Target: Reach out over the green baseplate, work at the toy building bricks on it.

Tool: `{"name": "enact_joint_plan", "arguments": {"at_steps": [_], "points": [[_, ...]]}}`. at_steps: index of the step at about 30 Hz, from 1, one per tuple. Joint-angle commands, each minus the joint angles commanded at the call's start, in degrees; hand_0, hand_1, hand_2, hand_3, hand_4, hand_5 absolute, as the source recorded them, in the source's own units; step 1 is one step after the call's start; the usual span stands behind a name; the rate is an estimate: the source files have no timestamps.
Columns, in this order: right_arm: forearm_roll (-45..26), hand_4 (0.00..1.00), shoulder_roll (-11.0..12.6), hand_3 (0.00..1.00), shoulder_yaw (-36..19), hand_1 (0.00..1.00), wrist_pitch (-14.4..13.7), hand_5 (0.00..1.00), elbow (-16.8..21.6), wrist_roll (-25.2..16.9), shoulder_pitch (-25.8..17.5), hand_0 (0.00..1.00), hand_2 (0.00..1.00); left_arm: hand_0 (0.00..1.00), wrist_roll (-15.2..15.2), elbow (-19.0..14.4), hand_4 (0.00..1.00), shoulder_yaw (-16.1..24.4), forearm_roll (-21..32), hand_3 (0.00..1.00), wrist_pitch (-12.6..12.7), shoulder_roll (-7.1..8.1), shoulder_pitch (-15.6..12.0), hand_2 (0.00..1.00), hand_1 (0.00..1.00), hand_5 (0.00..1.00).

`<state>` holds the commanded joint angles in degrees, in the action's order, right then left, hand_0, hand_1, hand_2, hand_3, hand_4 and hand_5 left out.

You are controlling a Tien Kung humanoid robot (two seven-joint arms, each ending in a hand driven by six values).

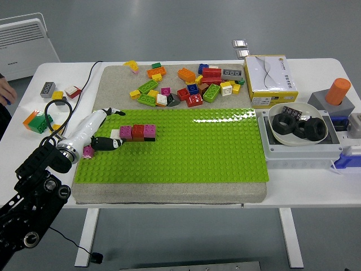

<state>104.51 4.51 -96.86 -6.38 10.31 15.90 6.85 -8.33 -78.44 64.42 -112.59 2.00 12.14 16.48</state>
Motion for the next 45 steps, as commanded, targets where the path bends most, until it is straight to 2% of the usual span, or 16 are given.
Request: {"name": "enact_joint_plan", "arguments": {"at_steps": [1, 2, 7, 8, 17, 27, 45], "points": [[0.0, 0.914, -0.03, 0.82, -0.01, 0.49, 0.0, 0.998, 0.0, 0.01, -0.07, 0.52, 0.737, 0.956, 0.45, -1.21, 0.872, -0.13, -0.88, 0.789, 1.27, -0.05, -0.64, 0.928, 0.934, 0.246], [0.04, 0.912, -0.05, 0.82, -0.04, 0.491, 0.01, 0.998, 0.0, 0.02, -0.13, 0.52, 0.738, 0.955, 0.69, -1.91, 0.816, -0.19, -1.74, 0.686, 2.36, -0.14, -1.09, 0.914, 0.928, 0.659], [0.12, 0.912, -0.22, 0.82, -0.11, 0.491, 0.03, 0.998, 0.0, 0.03, -0.3, 0.52, 0.738, 0.955, 1.16, -1.95, 0.816, -0.53, -4.52, 0.686, 6.58, -0.62, -2.74, 0.914, 0.928, 0.659], [0.05, 0.912, -0.24, 0.82, -0.06, 0.499, 0.03, 0.998, 0.0, 0.03, -0.31, 0.52, 0.738, 0.957, 1.21, -1.66, 0.76, -0.71, -4.91, 0.719, 7.12, -0.7, -2.96, 0.923, 0.931, 0.998], [-0.31, 0.912, -0.3, 0.82, 0.13, 0.499, 0.04, 0.998, 0.0, -0.02, -0.11, 0.52, 0.737, 0.96, 1.29, 3.49, 0.767, -1.83, -6.88, 0.719, 9.3, -1.97, -2.83, 0.935, 0.936, 0.998], [-0.56, 0.912, -0.35, 0.819, 0.37, 0.499, 0.01, 0.998, 0.0, -0.01, 0.05, 0.52, 0.737, 0.959, 1.81, 9.14, 0.792, -2.52, -6.02, 0.715, 9.99, -3.19, -1.26, 0.937, 0.936, 0.998], [-0.77, 0.903, -0.34, 0.818, 0.56, 0.496, -0.06, 0.998, 0.0, 0.05, 0.24, 0.52, 0.737, 0.952, 1.75, 12.15, 0.795, -3.4, -5.12, 0.713, 9.96, -4.26, 0.34, 0.934, 0.934, 0.998]]}}
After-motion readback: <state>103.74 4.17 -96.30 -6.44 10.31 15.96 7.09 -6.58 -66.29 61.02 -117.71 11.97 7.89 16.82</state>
